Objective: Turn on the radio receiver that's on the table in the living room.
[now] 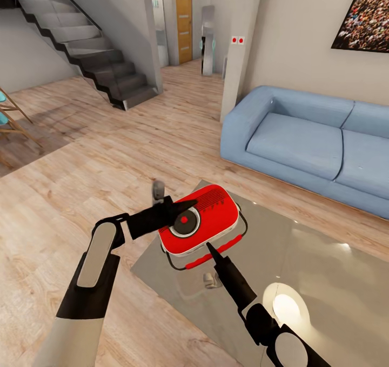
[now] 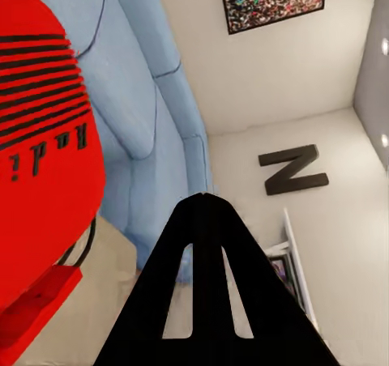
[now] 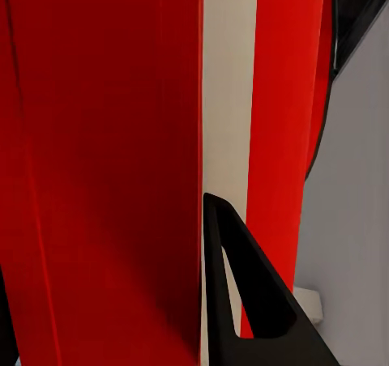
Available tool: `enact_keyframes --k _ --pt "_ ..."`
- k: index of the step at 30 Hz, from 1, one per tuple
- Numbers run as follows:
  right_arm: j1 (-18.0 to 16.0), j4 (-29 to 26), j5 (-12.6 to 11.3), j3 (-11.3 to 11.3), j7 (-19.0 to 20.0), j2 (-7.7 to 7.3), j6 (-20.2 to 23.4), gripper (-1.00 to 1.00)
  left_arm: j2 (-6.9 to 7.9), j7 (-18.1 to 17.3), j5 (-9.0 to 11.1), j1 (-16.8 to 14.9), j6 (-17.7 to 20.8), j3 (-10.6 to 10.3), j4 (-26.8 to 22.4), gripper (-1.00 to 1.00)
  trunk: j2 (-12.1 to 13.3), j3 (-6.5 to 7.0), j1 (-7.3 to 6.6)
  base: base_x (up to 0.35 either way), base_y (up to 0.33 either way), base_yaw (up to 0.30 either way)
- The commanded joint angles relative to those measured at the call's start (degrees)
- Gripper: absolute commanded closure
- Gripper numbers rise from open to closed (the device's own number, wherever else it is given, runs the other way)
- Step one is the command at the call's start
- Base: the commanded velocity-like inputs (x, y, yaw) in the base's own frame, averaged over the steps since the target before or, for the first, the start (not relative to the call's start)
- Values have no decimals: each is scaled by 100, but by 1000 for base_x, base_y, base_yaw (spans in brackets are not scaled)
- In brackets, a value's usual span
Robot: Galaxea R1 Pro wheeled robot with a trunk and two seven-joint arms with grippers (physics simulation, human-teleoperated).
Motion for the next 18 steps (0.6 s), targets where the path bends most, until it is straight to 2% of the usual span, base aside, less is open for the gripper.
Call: enact_keyframes --k 1,5,13,18 --pt "-1 -5 1 0 -10 -1 4 100 4 130 4 -11 1 0 3 100 0 0 0 0 0 0" --pt "-1 -5 1 0 -10 -2 4 100 40 438 -16 -27 2 22 15 100 0 0 0 0 0 0" --pt "-1 -32 1 0 -10 -20 4 100 212 505 -40 -29 0 68 55 100 0 0 0 0 0 0" --pt "-1 -40 1 0 -10 -13 4 100 234 637 -52 -29 -2 71 67 100 0 0 0 0 0 0"
